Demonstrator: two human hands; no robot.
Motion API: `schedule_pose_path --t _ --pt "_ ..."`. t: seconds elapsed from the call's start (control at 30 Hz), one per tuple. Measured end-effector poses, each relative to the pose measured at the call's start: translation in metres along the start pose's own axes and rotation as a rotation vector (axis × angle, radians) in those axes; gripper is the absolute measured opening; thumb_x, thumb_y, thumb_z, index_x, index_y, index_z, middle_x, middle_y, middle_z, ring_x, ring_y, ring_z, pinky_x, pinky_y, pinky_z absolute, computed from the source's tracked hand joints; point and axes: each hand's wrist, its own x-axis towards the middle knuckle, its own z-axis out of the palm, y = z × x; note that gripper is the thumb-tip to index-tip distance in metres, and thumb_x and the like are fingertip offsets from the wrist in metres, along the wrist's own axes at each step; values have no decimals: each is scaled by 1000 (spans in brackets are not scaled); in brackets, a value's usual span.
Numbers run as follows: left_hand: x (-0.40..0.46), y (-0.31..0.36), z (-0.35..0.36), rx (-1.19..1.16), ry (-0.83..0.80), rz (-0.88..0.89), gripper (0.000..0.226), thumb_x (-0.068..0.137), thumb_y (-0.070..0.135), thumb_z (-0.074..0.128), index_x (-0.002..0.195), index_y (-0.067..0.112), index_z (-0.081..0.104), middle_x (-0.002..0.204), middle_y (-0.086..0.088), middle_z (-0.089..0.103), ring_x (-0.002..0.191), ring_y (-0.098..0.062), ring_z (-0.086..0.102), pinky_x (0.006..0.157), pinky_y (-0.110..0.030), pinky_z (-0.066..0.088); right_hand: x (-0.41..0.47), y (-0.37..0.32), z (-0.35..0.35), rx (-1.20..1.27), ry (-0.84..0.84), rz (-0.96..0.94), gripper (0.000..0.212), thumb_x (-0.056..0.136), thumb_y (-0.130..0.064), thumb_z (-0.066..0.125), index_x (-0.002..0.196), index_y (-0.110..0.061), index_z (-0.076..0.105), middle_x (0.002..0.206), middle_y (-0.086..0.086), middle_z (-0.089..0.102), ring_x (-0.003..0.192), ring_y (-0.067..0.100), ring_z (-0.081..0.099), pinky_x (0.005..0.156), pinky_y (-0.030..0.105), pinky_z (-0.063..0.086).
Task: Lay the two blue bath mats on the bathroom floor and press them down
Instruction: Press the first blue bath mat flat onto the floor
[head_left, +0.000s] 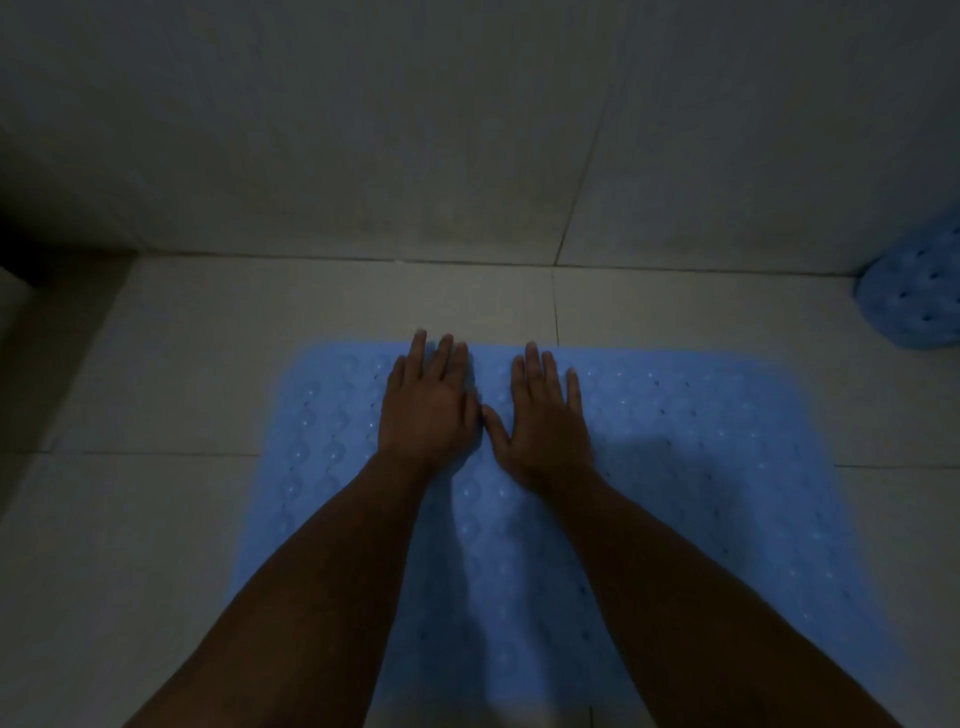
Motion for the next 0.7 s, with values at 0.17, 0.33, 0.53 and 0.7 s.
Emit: schedule_pose_path --t 0.17,0.33,0.53,0.7 --pt "1 2 14 -12 69 -40 68 102 45 22 161 14 23 170 -10 15 158 -33 -3 126 -54 13 -3 -1 3 0 9 4 82 98 -63 20 159 -8 15 168 13 7 156 28 4 125 54 8" --pt "2 -4 20 -53 66 -39 68 102 47 21 162 14 20 171 -9 11 158 -32 -9 127 -52 10 -1 -1 9 11 5 16 81 100 -65 18 160 -11 13 169 11 2 156 25 -1 126 52 6" --pt "-2 -20 13 -27 46 -73 71 102 53 15 162 14 17 171 -10 8 157 -33 -13 128 -53 6 1 -2 7 36 5 20 90 96 -74 16 160 -12 11 169 9 0 156 22 -4 126 51 4" --pt "-2 -21 2 -6 39 -87 73 102 55 11 163 16 14 172 -10 5 156 -34 -16 128 -53 4 4 -2 -3 68 -157 15 102 89 -81 24 160 -12 -1 169 8 -10 156 23 -11 126 51 -3"
